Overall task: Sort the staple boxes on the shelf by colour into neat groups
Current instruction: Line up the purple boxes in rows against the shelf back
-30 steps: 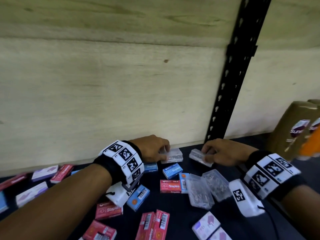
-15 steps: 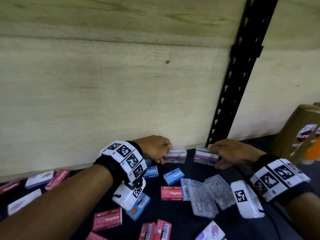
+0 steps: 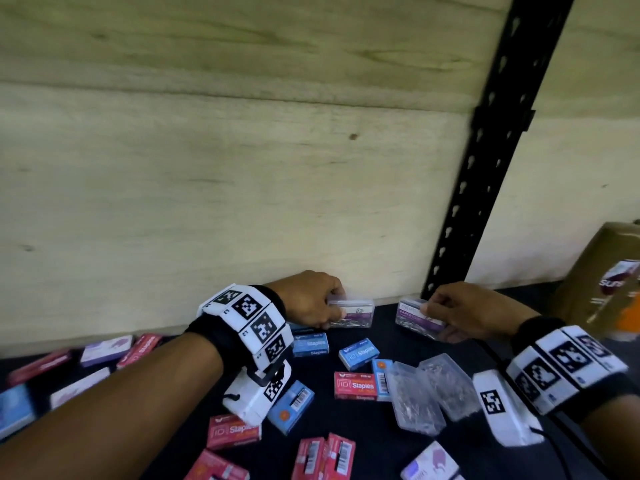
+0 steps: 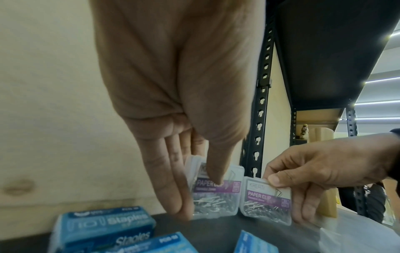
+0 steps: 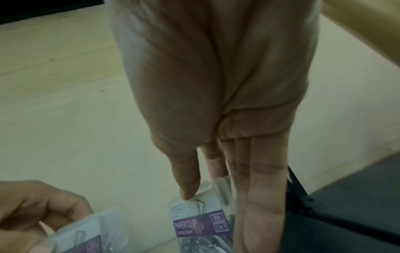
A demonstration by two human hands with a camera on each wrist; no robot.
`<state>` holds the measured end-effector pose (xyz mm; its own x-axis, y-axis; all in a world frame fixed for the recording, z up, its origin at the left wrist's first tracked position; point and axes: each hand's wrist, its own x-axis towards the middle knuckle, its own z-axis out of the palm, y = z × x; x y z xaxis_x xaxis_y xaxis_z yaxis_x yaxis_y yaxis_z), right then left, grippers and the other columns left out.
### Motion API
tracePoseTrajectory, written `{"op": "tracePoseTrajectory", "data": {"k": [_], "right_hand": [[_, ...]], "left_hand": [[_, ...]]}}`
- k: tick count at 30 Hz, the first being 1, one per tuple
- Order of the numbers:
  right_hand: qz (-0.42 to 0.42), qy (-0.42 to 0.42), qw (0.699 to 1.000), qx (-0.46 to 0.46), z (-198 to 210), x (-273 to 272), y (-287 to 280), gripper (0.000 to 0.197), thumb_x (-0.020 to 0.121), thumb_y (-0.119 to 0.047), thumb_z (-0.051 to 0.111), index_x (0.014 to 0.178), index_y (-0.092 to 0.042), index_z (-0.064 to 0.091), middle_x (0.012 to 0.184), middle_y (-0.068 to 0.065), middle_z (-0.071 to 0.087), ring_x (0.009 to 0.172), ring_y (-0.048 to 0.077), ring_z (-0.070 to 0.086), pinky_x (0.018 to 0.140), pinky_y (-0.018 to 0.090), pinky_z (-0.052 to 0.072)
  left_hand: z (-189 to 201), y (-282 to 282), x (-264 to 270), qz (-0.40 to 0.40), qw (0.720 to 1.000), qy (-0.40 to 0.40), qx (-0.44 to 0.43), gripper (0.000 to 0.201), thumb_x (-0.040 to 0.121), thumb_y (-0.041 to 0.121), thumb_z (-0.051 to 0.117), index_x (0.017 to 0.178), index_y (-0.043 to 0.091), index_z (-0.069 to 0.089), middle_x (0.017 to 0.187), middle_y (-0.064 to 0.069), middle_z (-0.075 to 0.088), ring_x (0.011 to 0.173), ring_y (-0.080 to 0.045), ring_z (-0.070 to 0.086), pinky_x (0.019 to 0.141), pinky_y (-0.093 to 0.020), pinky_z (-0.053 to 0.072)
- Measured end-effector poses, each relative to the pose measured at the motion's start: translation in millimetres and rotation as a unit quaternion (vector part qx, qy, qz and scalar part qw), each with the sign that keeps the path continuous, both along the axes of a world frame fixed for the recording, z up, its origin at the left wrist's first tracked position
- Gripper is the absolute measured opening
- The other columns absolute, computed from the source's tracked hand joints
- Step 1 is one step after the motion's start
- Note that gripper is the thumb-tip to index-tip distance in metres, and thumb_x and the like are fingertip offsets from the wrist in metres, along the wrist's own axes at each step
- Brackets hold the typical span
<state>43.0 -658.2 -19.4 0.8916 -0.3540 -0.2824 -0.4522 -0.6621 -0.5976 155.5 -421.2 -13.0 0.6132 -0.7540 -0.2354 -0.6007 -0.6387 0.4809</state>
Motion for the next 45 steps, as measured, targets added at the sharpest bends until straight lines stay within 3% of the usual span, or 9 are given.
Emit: {"op": "tracePoseTrajectory", "data": {"k": [6,9,13,20,24,30,36,42,45], "right_hand": [[0.054,-0.025,0.996,-0.062,23,0,40,0.031,0.099,-0.037,0.053,0.09,-0.009,0.064,0.07,0.007,0.075,0.071,0.023,0.075,0.081,0.045,0.06],[0.103,-0.035,0.988,-0.111,37,0,68,0.033,0.102,-0.038,0.049,0.095,-0.009,0.065,0.074,0.005,0.076,0.07,0.019,0.075,0.083,0.041,0.059],[0.157,-0.058,0.977,-0.134,48,1,107,0.026,0.103,-0.029,0.046,0.099,-0.009,0.062,0.081,0.007,0.077,0.076,0.02,0.075,0.085,0.039,0.058],[0.26,-0.05,0.951,-0.158,54,7,172,0.019,0.102,-0.027,0.046,0.113,-0.016,0.056,0.087,0.001,0.076,0.073,0.012,0.074,0.082,0.034,0.059],[0.313,-0.057,0.932,-0.175,62,13,218,0.02,0.098,-0.026,0.049,0.115,-0.019,0.056,0.09,-0.001,0.076,0.073,0.01,0.074,0.08,0.032,0.059],[0.402,-0.074,0.887,-0.216,69,18,295,0.024,0.098,-0.032,0.051,0.12,-0.023,0.055,0.099,-0.009,0.07,0.076,0.009,0.068,0.08,0.028,0.053],[0.476,-0.083,0.846,-0.226,62,20,379,0.031,0.097,-0.036,0.052,0.126,-0.025,0.055,0.101,-0.014,0.059,0.091,0.011,0.057,0.079,0.026,0.041],[0.523,-0.093,0.814,-0.234,53,20,445,0.03,0.098,-0.035,0.052,0.125,-0.023,0.057,0.118,-0.003,0.065,0.098,0.018,0.059,0.088,0.033,0.049],[0.538,-0.097,0.804,-0.233,50,21,469,0.033,0.099,-0.038,0.051,0.129,-0.023,0.054,0.122,-0.003,0.061,0.096,0.015,0.054,0.082,0.027,0.041]], "left_hand": [[22,39,-14,0.005,0.999,-0.042,0.009,0.033,0.099,0.029,0.056,0.128,0.016,0.054,0.099,0.0,0.075,0.089,-0.012,0.069,0.085,-0.024,0.048],[32,65,-19,0.018,0.998,-0.057,0.015,0.032,0.098,0.029,0.057,0.127,0.017,0.055,0.106,-0.001,0.073,0.081,-0.008,0.067,0.082,-0.022,0.049],[40,110,-22,0.057,0.997,-0.041,0.009,0.03,0.098,0.027,0.058,0.125,0.013,0.055,0.105,-0.006,0.073,0.087,-0.017,0.072,0.085,-0.028,0.056],[54,193,-36,0.116,0.993,-0.029,-0.007,0.029,0.099,0.022,0.058,0.125,0.011,0.053,0.113,-0.006,0.068,0.087,-0.018,0.073,0.082,-0.031,0.059],[62,245,-51,0.165,0.986,-0.024,-0.021,0.024,0.099,0.018,0.057,0.122,0.013,0.05,0.111,-0.005,0.064,0.086,-0.021,0.072,0.077,-0.029,0.06],[74,326,-82,0.23,0.973,-0.01,-0.007,0.021,0.098,0.017,0.059,0.118,0.014,0.053,0.11,-0.002,0.062,0.077,-0.015,0.071,0.069,-0.022,0.058],[80,406,-113,0.298,0.953,-0.031,0.044,0.027,0.095,0.022,0.064,0.121,0.015,0.057,0.076,0.014,0.065,0.06,0.001,0.065,0.063,-0.015,0.051],[66,471,-128,0.343,0.938,-0.007,0.057,0.026,0.092,0.025,0.067,0.118,0.022,0.061,0.109,0.008,0.063,0.071,-0.002,0.068,0.065,-0.014,0.052],[58,493,-131,0.352,0.934,0.006,0.068,0.026,0.09,0.025,0.071,0.115,0.026,0.064,0.113,0.009,0.062,0.074,-0.006,0.069,0.065,-0.016,0.053]]}}
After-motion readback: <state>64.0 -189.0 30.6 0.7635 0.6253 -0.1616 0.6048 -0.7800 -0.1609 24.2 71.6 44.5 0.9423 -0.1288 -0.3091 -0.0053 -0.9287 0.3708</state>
